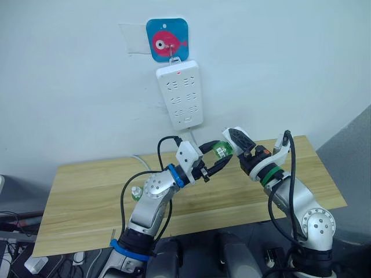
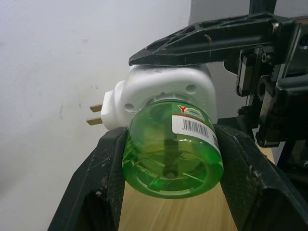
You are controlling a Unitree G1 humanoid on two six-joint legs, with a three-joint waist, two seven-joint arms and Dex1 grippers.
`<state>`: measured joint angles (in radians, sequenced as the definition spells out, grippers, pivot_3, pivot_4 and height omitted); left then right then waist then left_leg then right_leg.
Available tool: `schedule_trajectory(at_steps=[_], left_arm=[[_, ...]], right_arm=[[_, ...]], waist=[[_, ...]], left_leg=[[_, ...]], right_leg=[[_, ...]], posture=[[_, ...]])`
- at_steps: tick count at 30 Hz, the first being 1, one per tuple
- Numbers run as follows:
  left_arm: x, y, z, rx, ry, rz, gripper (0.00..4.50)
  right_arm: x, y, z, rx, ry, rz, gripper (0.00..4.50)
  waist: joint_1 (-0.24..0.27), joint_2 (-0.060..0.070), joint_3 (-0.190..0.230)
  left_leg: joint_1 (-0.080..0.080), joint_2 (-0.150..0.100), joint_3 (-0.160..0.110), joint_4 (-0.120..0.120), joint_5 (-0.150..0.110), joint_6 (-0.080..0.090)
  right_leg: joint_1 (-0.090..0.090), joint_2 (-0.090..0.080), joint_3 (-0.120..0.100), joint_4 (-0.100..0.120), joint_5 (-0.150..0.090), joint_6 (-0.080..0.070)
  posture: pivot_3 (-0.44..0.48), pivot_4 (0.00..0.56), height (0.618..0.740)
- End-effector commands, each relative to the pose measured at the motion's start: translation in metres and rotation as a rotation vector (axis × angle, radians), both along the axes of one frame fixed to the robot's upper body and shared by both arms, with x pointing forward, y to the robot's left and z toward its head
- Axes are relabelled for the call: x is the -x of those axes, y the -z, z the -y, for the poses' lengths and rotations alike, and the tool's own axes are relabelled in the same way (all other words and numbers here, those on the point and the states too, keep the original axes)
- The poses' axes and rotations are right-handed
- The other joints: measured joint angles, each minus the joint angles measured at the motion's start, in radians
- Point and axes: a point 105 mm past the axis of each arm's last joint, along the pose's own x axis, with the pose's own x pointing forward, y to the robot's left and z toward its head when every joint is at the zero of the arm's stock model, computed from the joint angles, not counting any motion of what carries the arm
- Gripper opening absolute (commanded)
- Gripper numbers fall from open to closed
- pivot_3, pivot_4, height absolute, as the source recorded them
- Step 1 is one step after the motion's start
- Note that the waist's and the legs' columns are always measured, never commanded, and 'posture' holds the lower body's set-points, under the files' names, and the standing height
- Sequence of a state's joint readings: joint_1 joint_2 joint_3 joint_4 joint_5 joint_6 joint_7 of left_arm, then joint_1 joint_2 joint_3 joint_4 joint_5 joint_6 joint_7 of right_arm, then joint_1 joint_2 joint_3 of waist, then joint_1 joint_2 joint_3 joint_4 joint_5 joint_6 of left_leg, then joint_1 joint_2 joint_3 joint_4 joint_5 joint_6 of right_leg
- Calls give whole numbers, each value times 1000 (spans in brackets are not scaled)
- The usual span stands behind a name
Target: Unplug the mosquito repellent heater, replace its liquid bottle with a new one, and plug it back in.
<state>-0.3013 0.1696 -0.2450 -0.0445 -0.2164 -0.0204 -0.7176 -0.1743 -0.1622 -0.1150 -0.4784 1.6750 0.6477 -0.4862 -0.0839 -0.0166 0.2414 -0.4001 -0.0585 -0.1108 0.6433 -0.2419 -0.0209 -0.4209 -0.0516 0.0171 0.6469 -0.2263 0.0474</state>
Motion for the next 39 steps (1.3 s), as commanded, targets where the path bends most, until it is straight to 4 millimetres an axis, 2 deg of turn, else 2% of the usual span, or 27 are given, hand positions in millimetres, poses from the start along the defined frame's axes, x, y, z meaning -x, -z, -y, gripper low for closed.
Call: schedule_trajectory(at_steps=[1, 4, 10, 16, 25, 33, 36, 38, 39], left_arm=[[3, -14, -6, -20, 73, 84, 2306], [2, -17, -15, -35, 142, 62, 2306], [21, -18, -19, -169, 363, 163, 2306], [22, -17, -19, -198, 411, 187, 2306], [20, -21, -14, -206, 393, 231, 2306], [19, -20, -13, -214, 399, 230, 2306], [21, -19, -13, -219, 410, 231, 2306], [21, -19, -13, -219, 410, 231, 2306], [21, -19, -13, -218, 411, 231, 2306]], right_arm=[[14, -10, -4, 25, -180, 56, 4461], [21, -3, 5, 87, -340, 32, 4461], [12, 0, 29, 88, -570, 13, 4461], [20, -7, 32, 83, -794, -24, 4461], [29, -8, 31, 75, -901, -57, 4461], [19, -8, 29, 76, -853, -47, 4461], [17, -8, 30, 70, -841, -52, 3881], [17, -8, 30, 70, -840, -53, 3237], [18, -8, 29, 71, -846, -52, 3059]], waist=[[0, 0, 0], [0, 0, 0], [0, 0, 0], [4, 0, 0], [7, 0, 0], [8, 0, 0], [8, 0, 0], [9, 0, 0], [9, 0, 0]], left_leg=[[0, 0, 0, 0, 0, 0], [0, 0, 1, 0, 0, 1], [0, 1, 4, 1, -1, 2], [-1, 1, 3, 1, -1, 3], [-1, 0, 4, 2, -1, 3], [-1, 0, 3, 2, -1, 3], [-1, 0, 3, 2, -1, 3], [-1, 0, 3, 2, -1, 3], [-1, 0, 3, 2, -1, 3]], right_leg=[[0, 1, 0, 0, 0, 0], [0, 1, 0, 0, 0, -1], [1, 2, 1, -1, 2, -3], [1, 2, 0, -1, 2, -4], [1, 1, 0, -1, 3, -3], [1, 1, 0, -1, 3, -3], [1, 1, 0, -1, 3, -3], [1, 1, 0, 0, 3, -3], [1, 1, 0, 0, 3, -3]], posture=[[-142, 231, 740], [-137, 226, 740], [-120, 217, 740], [-111, 212, 740], [-95, 206, 740], [-98, 206, 740], [-100, 209, 740], [-101, 210, 740], [-101, 212, 740]])
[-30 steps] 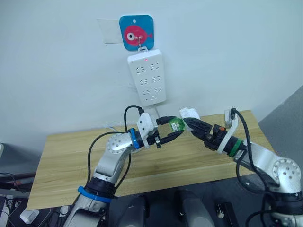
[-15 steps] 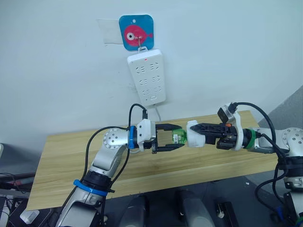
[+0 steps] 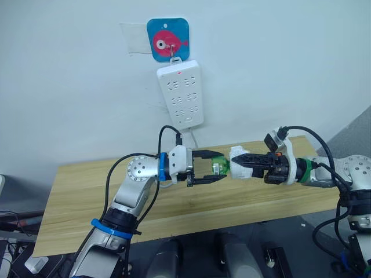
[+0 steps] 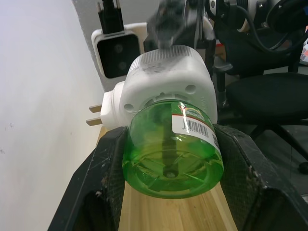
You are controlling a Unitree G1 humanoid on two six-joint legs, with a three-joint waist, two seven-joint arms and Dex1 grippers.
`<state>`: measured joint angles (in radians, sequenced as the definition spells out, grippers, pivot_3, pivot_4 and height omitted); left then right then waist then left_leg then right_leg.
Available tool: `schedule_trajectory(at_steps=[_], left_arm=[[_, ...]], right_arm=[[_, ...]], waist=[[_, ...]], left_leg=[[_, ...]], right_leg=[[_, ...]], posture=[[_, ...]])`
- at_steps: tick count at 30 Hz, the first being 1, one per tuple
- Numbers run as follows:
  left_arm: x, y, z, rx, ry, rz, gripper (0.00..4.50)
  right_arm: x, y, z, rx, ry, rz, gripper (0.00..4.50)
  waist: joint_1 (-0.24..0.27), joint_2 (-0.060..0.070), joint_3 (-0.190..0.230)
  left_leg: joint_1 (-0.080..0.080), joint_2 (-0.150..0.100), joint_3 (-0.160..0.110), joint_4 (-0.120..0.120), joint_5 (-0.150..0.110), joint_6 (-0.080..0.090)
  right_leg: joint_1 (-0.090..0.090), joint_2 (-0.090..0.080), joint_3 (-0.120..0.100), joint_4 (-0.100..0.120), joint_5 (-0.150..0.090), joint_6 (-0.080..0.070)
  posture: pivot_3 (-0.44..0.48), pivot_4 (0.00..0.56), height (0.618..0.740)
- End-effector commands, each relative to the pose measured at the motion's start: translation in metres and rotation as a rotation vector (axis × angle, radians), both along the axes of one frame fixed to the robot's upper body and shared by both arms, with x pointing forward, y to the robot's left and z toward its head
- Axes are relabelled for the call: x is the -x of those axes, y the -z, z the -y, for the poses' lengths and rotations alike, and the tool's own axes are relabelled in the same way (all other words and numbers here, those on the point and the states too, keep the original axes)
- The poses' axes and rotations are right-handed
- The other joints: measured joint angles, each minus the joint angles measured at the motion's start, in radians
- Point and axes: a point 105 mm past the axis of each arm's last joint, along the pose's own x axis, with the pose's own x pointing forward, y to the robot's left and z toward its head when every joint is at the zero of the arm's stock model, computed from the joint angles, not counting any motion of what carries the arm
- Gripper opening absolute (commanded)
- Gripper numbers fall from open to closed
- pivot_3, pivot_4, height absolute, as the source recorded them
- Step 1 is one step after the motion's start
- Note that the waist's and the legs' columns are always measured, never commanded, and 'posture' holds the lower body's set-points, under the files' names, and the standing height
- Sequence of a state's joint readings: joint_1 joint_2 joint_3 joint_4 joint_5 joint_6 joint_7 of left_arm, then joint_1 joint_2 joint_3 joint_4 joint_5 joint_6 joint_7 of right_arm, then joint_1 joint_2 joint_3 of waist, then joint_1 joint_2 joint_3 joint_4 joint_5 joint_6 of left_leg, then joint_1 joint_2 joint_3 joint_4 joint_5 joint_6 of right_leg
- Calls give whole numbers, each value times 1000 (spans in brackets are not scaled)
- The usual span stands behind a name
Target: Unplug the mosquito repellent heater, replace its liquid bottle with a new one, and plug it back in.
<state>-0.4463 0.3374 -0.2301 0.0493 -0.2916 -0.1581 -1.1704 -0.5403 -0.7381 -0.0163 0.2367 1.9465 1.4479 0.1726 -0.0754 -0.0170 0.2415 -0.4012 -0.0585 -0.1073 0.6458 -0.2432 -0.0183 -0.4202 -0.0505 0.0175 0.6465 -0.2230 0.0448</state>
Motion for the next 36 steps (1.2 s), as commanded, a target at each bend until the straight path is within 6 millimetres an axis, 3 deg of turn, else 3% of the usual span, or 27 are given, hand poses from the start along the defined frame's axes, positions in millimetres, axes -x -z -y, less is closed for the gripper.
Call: schedule_trajectory(at_steps=[1, 6, 10, 13, 16, 20, 21, 28, 32, 36], left_arm=[[3, -8, 3, 18, 28, 34, 2306], [4, -10, 2, 43, 36, -28, 2306], [2, -12, -1, 94, 59, -526, 2306], [10, -6, -4, 50, 118, -853, 2306], [10, 3, -13, -22, 156, -1298, 2306], [-10, -15, -16, 81, 213, -1568, 2306], [-8, -17, -15, 69, 231, -1582, 2306], [-6, -27, -12, 73, 258, -1567, 4440], [-13, -32, -19, 98, 153, -1387, 4478], [-21, -55, -29, 95, 22, -956, 4478]], right_arm=[[0, -14, 0, -35, -10, 47, 3063], [3, -15, -1, -22, -16, 62, 3063], [12, -23, -5, 41, -52, 150, 3063], [14, -27, -5, 56, -63, 190, 3063], [28, -24, -8, 111, -148, 241, 3063], [30, -22, -10, 107, -164, 249, 3063], [30, -21, -10, 106, -166, 250, 3063], [25, -22, -10, 54, -141, 231, 3063], [22, -25, -8, 15, -119, 205, 3063], [17, -27, -2, -34, -86, 148, 3063]], waist=[[0, 0, 0], [0, 0, 0], [-4, 0, 0], [-8, -1, 0], [-11, -1, 0], [-10, -1, 1], [-10, -1, 1], [-10, -1, 1], [-8, -1, 1], [-6, -1, 1]], left_leg=[[0, 0, 0, 0, 0, 0], [0, 0, 0, 0, 0, 0], [0, 0, -2, 0, 0, 0], [0, 0, -3, 1, 0, 0], [0, 0, -2, 1, 0, 0], [0, 0, -2, 2, 0, 0], [0, 0, -2, 2, 0, 0], [0, 1, -2, 1, 0, 0], [0, -1, -2, 1, 0, -1], [0, -1, -2, 1, 0, -1]], right_leg=[[0, 0, 0, 0, 0, 0], [0, 0, 0, 0, 0, 0], [0, 0, 0, 0, -1, 2], [0, 1, -1, 1, -3, 5], [0, 2, -1, 2, -3, 5], [0, 3, -1, 1, -4, 7], [0, 3, -1, 1, -4, 7], [-1, 2, 0, 3, -1, 2], [-1, -2, 1, 1, -1, 2], [-1, -4, 3, 1, -1, 2]], posture=[[-101, 212, 740], [-103, 213, 740], [-101, 215, 740], [-102, 216, 740], [-112, 216, 740], [-125, 218, 740], [-125, 218, 740], [-120, 218, 740], [-120, 216, 740], [-115, 217, 740]])
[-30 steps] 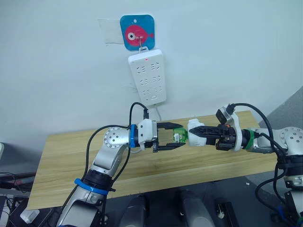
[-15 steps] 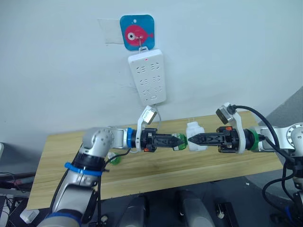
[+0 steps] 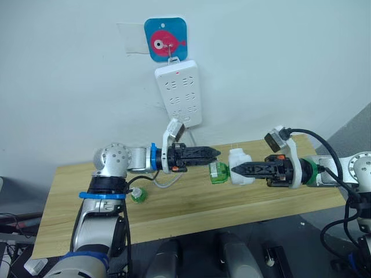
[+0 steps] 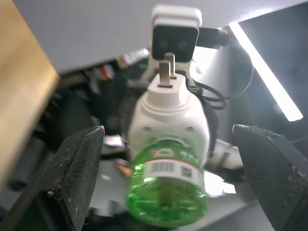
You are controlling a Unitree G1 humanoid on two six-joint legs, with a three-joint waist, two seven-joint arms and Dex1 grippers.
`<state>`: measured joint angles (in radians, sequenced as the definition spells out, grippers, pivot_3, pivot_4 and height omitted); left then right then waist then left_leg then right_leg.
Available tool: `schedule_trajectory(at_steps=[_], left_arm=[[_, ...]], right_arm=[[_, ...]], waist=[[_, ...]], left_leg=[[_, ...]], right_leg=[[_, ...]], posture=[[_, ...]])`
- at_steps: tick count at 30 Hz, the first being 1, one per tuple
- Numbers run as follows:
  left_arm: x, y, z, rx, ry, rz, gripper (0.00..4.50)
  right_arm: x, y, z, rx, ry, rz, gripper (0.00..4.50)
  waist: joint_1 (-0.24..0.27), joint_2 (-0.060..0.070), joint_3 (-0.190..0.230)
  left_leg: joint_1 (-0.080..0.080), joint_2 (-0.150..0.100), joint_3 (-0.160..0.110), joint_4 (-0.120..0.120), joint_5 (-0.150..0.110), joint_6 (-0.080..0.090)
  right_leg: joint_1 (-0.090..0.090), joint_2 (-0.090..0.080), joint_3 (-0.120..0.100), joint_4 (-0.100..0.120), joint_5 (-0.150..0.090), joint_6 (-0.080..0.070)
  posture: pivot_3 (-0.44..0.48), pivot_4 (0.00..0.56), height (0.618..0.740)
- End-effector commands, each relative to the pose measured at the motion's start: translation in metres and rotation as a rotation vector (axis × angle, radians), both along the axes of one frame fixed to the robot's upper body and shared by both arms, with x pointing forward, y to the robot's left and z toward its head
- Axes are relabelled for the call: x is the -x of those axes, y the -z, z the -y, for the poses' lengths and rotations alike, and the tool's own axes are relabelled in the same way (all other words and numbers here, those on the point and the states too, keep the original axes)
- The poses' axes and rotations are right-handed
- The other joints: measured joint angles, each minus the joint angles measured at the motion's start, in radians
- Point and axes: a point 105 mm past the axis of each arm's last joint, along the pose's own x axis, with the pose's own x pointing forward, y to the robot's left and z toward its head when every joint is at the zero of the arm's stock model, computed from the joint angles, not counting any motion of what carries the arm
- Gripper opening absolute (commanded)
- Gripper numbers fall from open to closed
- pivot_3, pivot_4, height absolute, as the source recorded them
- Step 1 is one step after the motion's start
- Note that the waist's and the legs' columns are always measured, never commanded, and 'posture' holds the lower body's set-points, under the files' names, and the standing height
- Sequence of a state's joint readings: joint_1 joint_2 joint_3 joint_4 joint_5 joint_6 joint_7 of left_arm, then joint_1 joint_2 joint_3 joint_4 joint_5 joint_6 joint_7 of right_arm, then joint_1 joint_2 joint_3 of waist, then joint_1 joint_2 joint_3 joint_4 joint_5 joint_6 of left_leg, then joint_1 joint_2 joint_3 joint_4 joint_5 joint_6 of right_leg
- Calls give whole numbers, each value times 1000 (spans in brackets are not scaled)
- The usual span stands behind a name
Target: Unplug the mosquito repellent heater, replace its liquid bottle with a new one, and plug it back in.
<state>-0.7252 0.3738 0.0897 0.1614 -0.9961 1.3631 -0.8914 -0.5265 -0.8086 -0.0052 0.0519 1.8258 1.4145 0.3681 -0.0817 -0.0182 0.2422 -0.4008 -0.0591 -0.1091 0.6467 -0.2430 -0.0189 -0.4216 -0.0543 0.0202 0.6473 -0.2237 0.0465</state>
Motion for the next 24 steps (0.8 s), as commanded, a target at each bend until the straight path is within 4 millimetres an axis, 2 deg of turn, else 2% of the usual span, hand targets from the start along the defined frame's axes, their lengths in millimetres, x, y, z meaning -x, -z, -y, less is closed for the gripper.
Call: schedule_trajectory(at_steps=[1, 4, 7, 10, 12, 14, 17, 24], left_arm=[[2, -28, -6, -48, -59, 464, 4478], [19, -30, -5, -94, -44, 798, 4478], [49, -28, -3, -84, -2, 1160, 4478], [57, -20, -1, -108, -41, 1399, 4478], [58, -7, 1, -175, -22, 1632, 4478], [52, 3, 4, -211, -52, 1755, 4478], [49, 9, 11, -211, -82, 1851, 4478], [42, 7, 22, -200, -185, 1909, 4478]], right_arm=[[-1, -11, 5, -78, 13, -31, 3063], [-4, -10, 9, -97, 23, -66, 3063], [-8, -9, 11, -107, 35, -93, 3063], [-12, -9, 10, -109, 39, -102, 3063], [-13, -10, 9, -111, 36, -100, 3063], [-14, -11, 7, -111, 30, -99, 3063], [-13, -11, 5, -114, 16, -99, 3063], [-10, -13, 2, -106, -4, -88, 3063]], waist=[[1, 0, 0], [3, 0, 0], [10, 0, 0], [32, 0, 0], [47, 0, 0], [54, 0, 0], [59, 0, 0], [53, 0, 0]], left_leg=[[0, 0, 0, 0, 0, 0], [0, 0, 1, -1, 0, 0], [0, 0, 2, -2, -1, 1], [0, 0, 3, -1, -1, 2], [0, 0, 3, -1, -1, 2], [0, 0, 4, 0, -1, 2], [0, 0, 3, 1, -1, 2], [-1, 0, 1, 0, -2, 3]], right_leg=[[0, 0, 0, 0, 0, 0], [0, 0, 1, -1, 0, 0], [0, -1, 4, -2, 0, 0], [-1, -1, 5, -3, 0, -1], [0, -1, 4, -3, 0, -1], [1, -1, 4, -3, 1, -1], [1, -1, 3, -4, 2, 0], [1, -1, 2, -3, 3, 1]], posture=[[-103, 220, 740], [-87, 221, 740], [-63, 223, 740], [-58, 222, 740], [-56, 223, 740], [-59, 223, 740], [-58, 223, 740], [-65, 223, 740]])
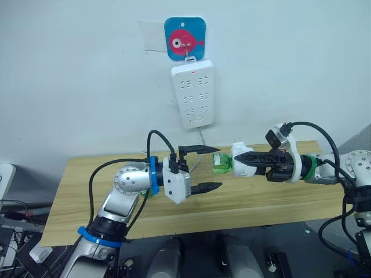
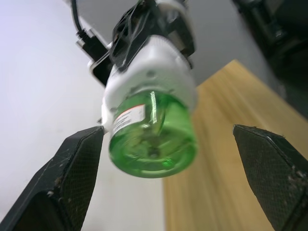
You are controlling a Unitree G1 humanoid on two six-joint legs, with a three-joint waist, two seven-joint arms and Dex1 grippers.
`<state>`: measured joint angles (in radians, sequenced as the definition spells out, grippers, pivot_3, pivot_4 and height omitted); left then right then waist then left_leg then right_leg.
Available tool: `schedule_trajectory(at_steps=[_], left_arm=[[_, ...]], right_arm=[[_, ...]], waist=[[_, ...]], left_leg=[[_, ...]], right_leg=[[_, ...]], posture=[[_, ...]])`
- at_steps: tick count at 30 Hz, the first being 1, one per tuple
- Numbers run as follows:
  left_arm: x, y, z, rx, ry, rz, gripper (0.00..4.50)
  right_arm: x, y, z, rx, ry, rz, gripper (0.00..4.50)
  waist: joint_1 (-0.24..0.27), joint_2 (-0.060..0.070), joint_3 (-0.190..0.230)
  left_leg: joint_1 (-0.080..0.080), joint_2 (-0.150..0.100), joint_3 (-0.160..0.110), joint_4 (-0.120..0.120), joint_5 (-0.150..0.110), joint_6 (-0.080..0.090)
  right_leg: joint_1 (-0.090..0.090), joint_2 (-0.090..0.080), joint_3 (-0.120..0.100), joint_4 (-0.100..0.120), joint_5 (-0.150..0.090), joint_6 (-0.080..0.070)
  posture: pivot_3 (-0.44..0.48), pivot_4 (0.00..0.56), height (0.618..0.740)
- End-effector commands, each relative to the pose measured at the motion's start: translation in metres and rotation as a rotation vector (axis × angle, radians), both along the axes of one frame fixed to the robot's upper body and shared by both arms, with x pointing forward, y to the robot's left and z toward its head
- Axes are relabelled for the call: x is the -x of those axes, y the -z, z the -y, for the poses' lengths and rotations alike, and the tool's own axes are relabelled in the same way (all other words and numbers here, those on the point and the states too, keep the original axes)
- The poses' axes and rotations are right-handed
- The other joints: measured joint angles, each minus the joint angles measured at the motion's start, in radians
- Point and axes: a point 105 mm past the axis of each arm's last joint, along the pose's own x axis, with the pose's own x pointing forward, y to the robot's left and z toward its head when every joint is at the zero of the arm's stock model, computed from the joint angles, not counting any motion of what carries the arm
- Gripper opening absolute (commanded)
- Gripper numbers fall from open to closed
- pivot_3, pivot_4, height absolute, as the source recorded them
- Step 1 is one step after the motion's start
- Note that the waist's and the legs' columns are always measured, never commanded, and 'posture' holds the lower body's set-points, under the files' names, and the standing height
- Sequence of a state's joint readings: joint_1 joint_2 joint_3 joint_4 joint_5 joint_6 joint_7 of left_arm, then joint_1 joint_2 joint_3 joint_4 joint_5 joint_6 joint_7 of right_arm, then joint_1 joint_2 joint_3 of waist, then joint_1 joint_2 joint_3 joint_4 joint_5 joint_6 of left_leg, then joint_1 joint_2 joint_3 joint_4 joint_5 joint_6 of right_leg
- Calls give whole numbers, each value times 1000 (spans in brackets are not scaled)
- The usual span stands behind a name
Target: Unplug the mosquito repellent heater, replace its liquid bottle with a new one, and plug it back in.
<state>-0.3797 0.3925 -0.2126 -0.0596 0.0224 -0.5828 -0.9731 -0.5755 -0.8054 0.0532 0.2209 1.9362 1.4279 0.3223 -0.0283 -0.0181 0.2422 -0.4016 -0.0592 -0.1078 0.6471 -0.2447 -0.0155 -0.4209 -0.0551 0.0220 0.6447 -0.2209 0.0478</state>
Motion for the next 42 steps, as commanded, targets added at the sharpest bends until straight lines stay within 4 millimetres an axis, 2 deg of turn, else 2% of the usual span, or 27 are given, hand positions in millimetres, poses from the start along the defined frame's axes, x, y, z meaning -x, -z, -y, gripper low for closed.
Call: schedule_trajectory(at_steps=[1, 4, 5, 7, 12, 13, 15, 16, 20, 22, 25, 28, 31, 33, 36, 38, 42], left_arm=[[3, -9, 3, 34, 8, 69, 4478], [6, -9, 4, 45, 23, 79, 4478], [6, -10, 4, 48, 25, 81, 4299], [4, -8, 4, 42, 29, 69, 3864], [1, -8, 3, 45, 30, 51, 2302], [0, -7, 3, 49, 33, 34, 2253], [-2, -7, 1, 70, 30, -27, 2253], [-2, -7, 1, 97, 45, -114, 2253], [3, -12, -1, 202, 159, -724, 2253], [3, -9, -3, 155, 172, -966, 2253], [-8, -4, -8, 138, 116, -1293, 2253], [-8, -7, -10, 131, 161, -1645, 2253], [-25, -17, -14, 277, 259, -1980, 2253], [-29, -13, -14, 296, 275, -2094, 2253], [-21, -14, -13, 242, 305, -2130, 2253], [-21, -18, -12, 249, 317, -2121, 3031], [-26, -27, -14, 320, 329, -2086, 4272]], right_arm=[[3, -14, -2, -34, -29, 42, 3063], [4, -13, -2, -29, -30, 42, 3063], [4, -13, -2, -29, -29, 42, 3063], [5, -14, -3, -33, -31, 45, 3063], [5, -14, -3, -33, -30, 47, 3063], [5, -14, -3, -33, -31, 47, 3063], [7, -14, -3, -26, -37, 49, 3063], [8, -14, -2, -20, -41, 51, 3063], [16, -13, -4, 31, -83, 88, 3063], [20, -13, -5, 52, -110, 109, 3063], [29, -10, -8, 91, -166, 141, 3063], [34, -5, -9, 113, -195, 156, 3063], [33, -5, -10, 108, -204, 166, 3063], [32, -5, -11, 104, -200, 171, 3063], [28, -6, -10, 94, -183, 171, 3063], [26, -7, -9, 89, -172, 170, 3063], [25, -6, -7, 87, -164, 170, 3063]], waist=[[-1, 0, 0], [-5, 0, 0], [-5, 0, 0], [-5, 0, 0], [-4, 0, 0], [-5, 0, 0], [-5, 0, 0], [-5, 0, 0], [-14, 0, 0], [-19, 0, 0], [-23, 0, 0], [-30, 0, 0], [-32, -1, 0], [-31, -1, 1], [-39, -1, 1], [-39, -1, 1], [-35, -1, 1]], left_leg=[[0, 0, 0, 0, 0, 0], [0, 0, 0, 0, 0, 0], [0, 0, 0, 0, 0, 0], [1, 0, 0, 0, 0, 0], [0, 0, 0, 0, 0, 0], [0, 0, 0, 0, 0, 0], [0, 0, 0, 0, 0, 0], [0, 0, 0, 0, 0, 0], [0, 0, -1, 0, 0, 0], [0, 0, -3, 0, 0, 0], [0, 0, -4, 1, 0, 0], [0, 0, -3, 2, 0, 0], [0, 0, -3, 2, 0, 0], [0, 0, -4, 3, 0, 0], [0, 0, -3, 2, 0, 0], [1, 0, -3, 1, 0, 0], [1, 0, -3, 1, 0, -1]], right_leg=[[0, 0, 0, 0, 0, 0], [0, 0, 0, 1, 0, 0], [0, 0, 0, 1, 0, 0], [0, 1, 0, 1, 0, 0], [0, 1, 0, 1, 0, 0], [0, 1, 0, 1, 0, 0], [0, 1, -1, 1, 0, 0], [0, 1, -1, 1, 0, 0], [0, 1, -1, 1, 0, 0], [0, 2, -3, 1, -1, 1], [1, 5, -5, 2, -3, 5], [1, 5, -4, 2, -4, 6], [1, 5, -5, 2, -4, 6], [1, 5, -5, 3, -4, 6], [0, 5, -4, 3, -2, 2], [-1, 4, -2, 4, -1, 1], [-1, 2, -2, 3, -1, 0]], posture=[[-66, 223, 740], [-67, 221, 740], [-69, 220, 740], [-72, 220, 740], [-79, 223, 740], [-79, 223, 740], [-79, 223, 740], [-79, 223, 740], [-79, 223, 740], [-84, 228, 740], [-86, 229, 740], [-87, 230, 740], [-89, 232, 740], [-96, 231, 740], [-99, 234, 740], [-99, 234, 740], [-102, 234, 740]])
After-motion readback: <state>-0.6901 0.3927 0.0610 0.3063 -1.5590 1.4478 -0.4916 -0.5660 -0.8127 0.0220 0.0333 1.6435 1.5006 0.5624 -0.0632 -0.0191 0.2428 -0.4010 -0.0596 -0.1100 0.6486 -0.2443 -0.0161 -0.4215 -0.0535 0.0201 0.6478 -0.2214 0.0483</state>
